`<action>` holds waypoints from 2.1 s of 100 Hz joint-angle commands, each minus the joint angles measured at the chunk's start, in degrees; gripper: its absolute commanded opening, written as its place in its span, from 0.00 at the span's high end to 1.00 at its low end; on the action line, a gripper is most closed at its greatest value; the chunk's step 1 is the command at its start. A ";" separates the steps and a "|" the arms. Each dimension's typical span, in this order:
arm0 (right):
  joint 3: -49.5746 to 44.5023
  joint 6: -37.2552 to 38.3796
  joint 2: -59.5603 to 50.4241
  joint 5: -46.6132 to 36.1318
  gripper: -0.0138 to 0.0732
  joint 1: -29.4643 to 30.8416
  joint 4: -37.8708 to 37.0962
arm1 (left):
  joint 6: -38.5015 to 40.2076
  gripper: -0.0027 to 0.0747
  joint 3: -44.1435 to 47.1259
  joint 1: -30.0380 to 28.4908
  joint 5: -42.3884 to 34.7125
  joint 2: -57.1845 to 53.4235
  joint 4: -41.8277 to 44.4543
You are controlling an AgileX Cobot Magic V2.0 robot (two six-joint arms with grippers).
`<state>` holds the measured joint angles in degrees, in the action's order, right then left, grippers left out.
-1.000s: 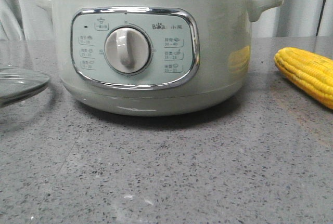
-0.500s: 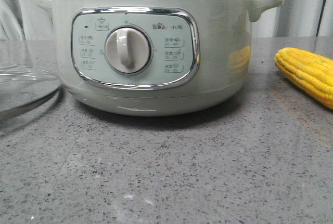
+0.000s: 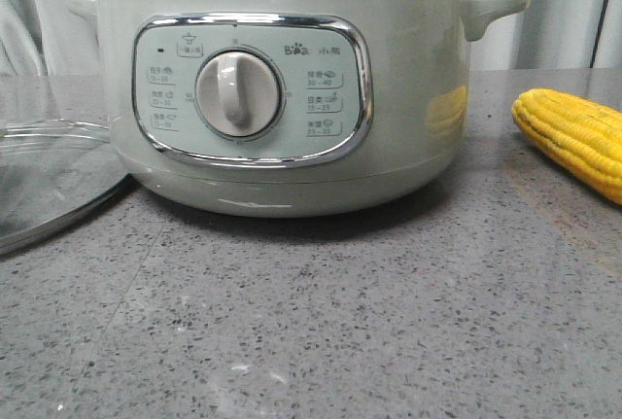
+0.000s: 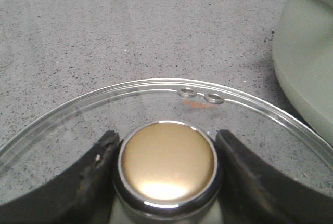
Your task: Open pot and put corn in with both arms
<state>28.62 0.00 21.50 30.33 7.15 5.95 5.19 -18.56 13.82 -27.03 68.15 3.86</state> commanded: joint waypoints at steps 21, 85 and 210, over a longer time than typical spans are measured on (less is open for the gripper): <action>1.81 -0.44 1.01 -4.48 0.91 0.22 0.09 | -0.56 0.59 -1.89 0.46 -5.21 -0.75 0.08; 2.15 -0.44 1.24 -4.08 0.91 0.22 0.58 | -0.56 0.41 -1.89 0.46 -6.07 -3.34 0.08; 37.58 -0.77 54.02 25.17 0.49 -12.55 0.47 | -0.45 0.41 -2.00 0.46 -4.13 -30.71 0.08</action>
<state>63.53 0.00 74.66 56.63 -4.84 6.39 4.60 -18.68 13.82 -27.35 37.60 4.19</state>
